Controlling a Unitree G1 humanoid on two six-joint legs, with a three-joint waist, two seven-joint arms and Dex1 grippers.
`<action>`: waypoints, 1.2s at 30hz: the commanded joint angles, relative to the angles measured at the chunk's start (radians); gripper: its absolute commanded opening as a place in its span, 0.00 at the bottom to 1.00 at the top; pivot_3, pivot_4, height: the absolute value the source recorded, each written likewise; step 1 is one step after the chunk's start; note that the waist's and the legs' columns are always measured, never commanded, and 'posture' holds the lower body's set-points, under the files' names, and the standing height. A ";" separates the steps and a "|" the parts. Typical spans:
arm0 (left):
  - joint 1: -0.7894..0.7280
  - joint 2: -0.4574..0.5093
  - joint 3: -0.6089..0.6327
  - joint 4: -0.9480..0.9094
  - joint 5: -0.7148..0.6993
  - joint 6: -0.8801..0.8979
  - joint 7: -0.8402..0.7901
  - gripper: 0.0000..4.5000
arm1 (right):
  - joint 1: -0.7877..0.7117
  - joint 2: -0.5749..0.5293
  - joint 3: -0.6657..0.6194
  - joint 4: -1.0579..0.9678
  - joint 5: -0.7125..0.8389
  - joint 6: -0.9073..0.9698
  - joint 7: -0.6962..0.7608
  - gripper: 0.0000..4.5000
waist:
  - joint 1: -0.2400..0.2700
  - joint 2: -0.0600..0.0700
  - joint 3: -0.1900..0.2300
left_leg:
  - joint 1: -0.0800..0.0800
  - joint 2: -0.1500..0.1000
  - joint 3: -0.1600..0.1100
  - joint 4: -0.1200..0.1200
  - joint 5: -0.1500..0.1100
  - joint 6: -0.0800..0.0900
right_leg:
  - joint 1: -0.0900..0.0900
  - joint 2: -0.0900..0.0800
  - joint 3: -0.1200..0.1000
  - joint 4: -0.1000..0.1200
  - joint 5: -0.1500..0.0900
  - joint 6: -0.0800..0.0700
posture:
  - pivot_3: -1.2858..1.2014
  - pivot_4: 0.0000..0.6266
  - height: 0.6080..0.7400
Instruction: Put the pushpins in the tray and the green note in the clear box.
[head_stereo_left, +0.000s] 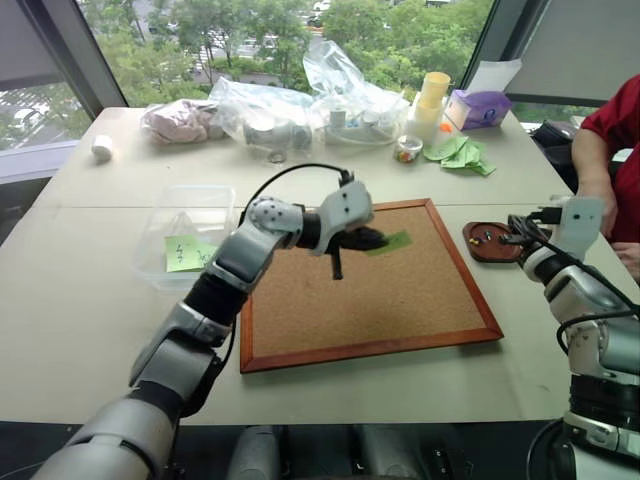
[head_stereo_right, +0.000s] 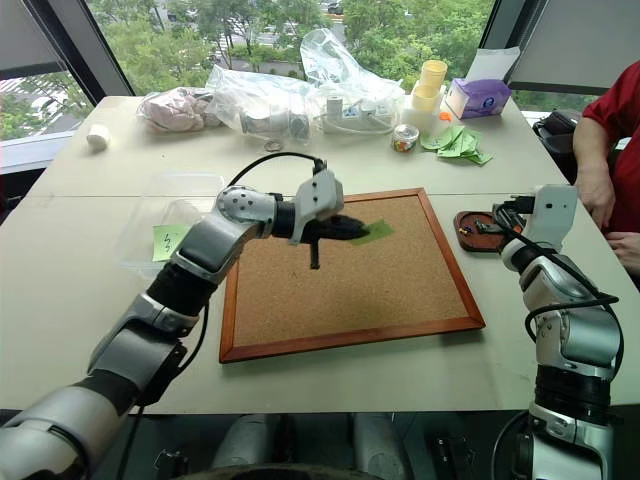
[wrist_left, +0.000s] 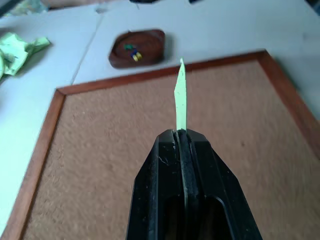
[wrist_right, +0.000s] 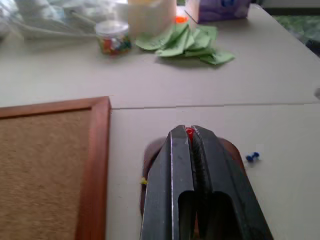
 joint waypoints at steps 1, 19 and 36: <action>-0.011 -0.008 -0.006 -0.070 -0.001 -0.024 -0.015 0.02 | -0.054 -0.018 0.021 0.082 -0.037 -0.031 0.006 0.00 | 0.000 0.000 0.000 | -0.001 0.000 0.000 0.000 0.000 0.000 | 0.000 0.000 0.000 0.000 0.000 0.000 | 0.52 0.24 0.99; 0.021 -0.003 -0.003 -0.135 0.022 -0.001 0.002 0.00 | -0.112 -0.024 0.031 0.257 -0.070 -0.139 0.067 0.99 | 0.000 0.000 0.000 | -0.002 0.001 0.000 0.001 -0.001 0.002 | -0.001 0.000 0.000 0.000 0.000 0.000 | 0.52 0.24 0.99; -0.016 -0.022 0.174 -0.177 -0.093 0.234 0.119 0.00 | -0.105 -0.068 0.049 0.054 -0.065 -0.187 0.116 0.99 | -0.002 0.002 0.002 | -0.002 0.001 -0.001 0.001 -0.001 0.002 | -0.001 0.000 0.000 0.000 0.000 0.001 | 0.52 0.24 0.99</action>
